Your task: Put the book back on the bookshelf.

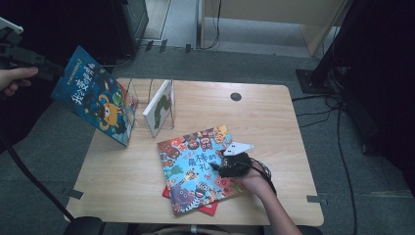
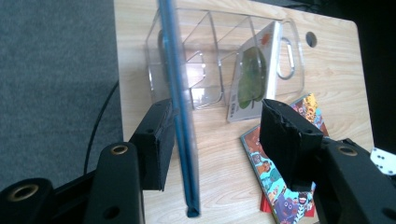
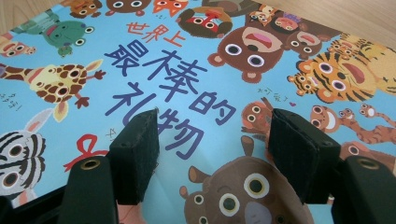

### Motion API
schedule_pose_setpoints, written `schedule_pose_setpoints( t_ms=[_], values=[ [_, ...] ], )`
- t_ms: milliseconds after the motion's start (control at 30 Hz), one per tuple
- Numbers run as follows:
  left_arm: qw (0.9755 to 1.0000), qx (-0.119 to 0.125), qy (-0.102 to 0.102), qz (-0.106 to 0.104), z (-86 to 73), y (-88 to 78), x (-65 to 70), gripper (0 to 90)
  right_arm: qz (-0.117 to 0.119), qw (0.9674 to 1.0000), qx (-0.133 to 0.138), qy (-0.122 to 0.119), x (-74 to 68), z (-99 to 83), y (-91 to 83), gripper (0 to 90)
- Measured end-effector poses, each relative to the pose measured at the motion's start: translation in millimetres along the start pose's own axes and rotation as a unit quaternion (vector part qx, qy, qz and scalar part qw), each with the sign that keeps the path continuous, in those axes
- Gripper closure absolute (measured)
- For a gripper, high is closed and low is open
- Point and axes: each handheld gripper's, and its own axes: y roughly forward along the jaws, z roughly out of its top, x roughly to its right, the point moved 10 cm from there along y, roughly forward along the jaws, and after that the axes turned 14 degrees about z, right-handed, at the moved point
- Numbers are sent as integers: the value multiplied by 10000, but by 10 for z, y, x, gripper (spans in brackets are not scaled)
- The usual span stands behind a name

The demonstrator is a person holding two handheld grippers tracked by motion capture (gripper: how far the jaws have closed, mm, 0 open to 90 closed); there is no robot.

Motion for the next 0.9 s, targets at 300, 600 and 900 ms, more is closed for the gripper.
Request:
schedule_pose_setpoints(
  t_ms=[300,600,900],
  values=[
    [9992,168,351,-27,-96,-95,287,452,-66,9999,-18,138,75,4,-44,376],
    [9983,206,535,-116,-251,85,550,449,-8,9996,73,266,120,48,-76,388],
    [9962,166,810,-262,-544,400,850,442,95,9997,-8,231,102,37,-34,410]
  ],
)
